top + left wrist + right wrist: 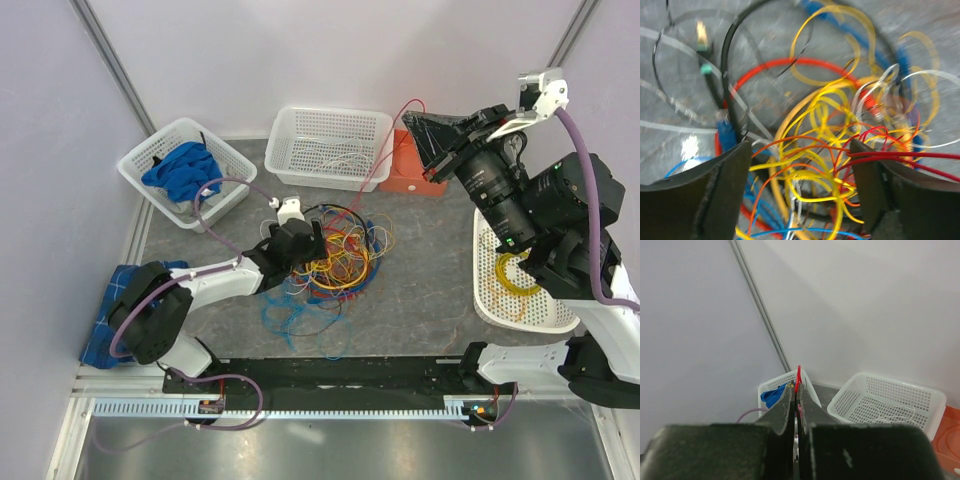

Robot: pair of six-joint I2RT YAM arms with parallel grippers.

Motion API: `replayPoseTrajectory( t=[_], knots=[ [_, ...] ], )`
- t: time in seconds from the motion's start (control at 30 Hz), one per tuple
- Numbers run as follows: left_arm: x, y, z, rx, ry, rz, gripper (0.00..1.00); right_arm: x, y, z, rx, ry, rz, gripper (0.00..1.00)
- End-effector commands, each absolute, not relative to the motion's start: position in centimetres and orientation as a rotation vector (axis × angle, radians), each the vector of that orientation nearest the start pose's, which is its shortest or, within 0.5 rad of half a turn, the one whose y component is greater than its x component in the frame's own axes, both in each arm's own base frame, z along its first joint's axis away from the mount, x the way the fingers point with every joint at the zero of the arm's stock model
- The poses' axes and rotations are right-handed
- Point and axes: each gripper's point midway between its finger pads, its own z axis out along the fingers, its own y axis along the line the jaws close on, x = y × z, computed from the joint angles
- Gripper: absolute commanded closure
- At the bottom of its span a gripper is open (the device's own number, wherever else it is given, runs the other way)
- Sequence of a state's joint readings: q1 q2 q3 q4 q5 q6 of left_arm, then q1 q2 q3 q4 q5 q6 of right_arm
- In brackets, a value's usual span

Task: Untangle the cables

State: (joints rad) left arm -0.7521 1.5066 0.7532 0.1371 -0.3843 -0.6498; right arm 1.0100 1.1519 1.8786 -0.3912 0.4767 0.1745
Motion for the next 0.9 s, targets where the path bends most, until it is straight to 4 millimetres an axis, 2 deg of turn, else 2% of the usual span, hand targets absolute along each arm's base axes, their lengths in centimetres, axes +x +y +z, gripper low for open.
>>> replayPoseTrajectory(
  t=[0.0,0.2,0.23,0.33,0.43,0.5,0.63,0.87],
  knots=[
    [31.6,-23.1,6.4,-0.213,2.253,-0.325,0.11,21.1,18.8,62.8,-0.065,1.232,0.735,1.0],
    [30.8,-20.9,7.8,-0.278,2.209,-0.296,0.07,21.1,18.3,62.8,-0.056,1.232,0.715,1.0],
    [30.7,-20.6,8.8,-0.282,2.191,-0.297,0.01,21.0,18.1,62.9,-0.051,1.226,0.712,1.0],
    [30.9,-19.1,9.5,-0.314,2.184,-0.25,0.0,20.6,15.9,64.6,-0.005,1.171,0.685,1.0],
    [30.2,-18.2,8.3,-0.342,2.255,-0.255,0.0,19.4,12.3,67.3,0.072,1.08,0.659,1.0],
    [29.7,-17.6,6.7,-0.396,2.309,-0.281,0.0,18.6,10.5,68.5,0.107,1.034,0.659,1.0],
    [29.3,-17.3,4.9,-0.442,2.366,-0.301,0.0,18.6,9.9,68.9,0.113,1.028,0.631,1.0],
    [29.2,-17.7,2.8,-0.468,2.447,-0.339,0.0,19.9,10.5,66.8,0.12,1.085,0.562,1.0]
  ],
)
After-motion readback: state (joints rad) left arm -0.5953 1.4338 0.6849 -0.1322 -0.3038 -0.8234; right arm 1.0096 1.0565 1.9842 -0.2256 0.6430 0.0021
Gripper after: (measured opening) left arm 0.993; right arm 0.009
